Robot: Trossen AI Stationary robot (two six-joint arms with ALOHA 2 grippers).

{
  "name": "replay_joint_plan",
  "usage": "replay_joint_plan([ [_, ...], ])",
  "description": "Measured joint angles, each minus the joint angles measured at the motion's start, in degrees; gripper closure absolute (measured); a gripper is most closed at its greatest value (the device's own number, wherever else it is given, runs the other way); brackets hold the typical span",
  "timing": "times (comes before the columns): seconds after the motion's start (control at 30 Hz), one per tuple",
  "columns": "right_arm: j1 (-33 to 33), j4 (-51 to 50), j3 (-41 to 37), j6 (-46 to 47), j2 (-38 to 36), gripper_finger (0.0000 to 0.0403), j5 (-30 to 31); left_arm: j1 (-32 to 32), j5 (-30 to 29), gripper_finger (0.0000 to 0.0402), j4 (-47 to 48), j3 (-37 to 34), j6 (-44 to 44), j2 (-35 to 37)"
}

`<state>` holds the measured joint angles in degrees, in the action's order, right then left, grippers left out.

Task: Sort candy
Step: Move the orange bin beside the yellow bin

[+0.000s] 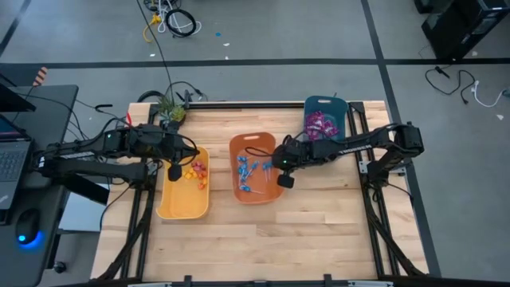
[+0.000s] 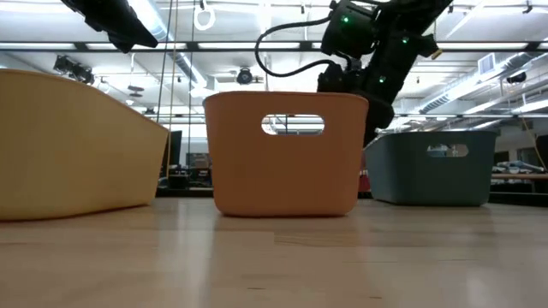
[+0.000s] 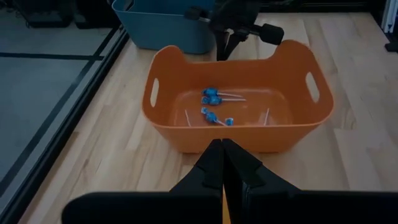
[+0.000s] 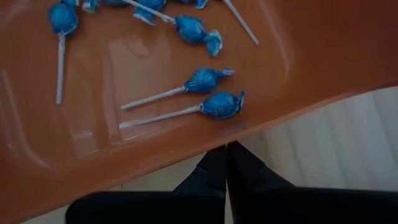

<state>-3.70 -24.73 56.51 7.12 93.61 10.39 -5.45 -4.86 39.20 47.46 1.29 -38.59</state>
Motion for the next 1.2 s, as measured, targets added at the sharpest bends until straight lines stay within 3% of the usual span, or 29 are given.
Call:
replay_joint_plan([
  [0.7,-1.80,3.59,0.00,-2.05,0.03,0.0403,-1.46,0.00,0.00,0.0401,0.09,0.00,0.01,0.00],
  [1.2,-1.81,15.49,0.07,-3.22,7.92,0.0403,-4.13,0.00,0.31,0.0401,0.08,0.00,0.01,0.02],
])
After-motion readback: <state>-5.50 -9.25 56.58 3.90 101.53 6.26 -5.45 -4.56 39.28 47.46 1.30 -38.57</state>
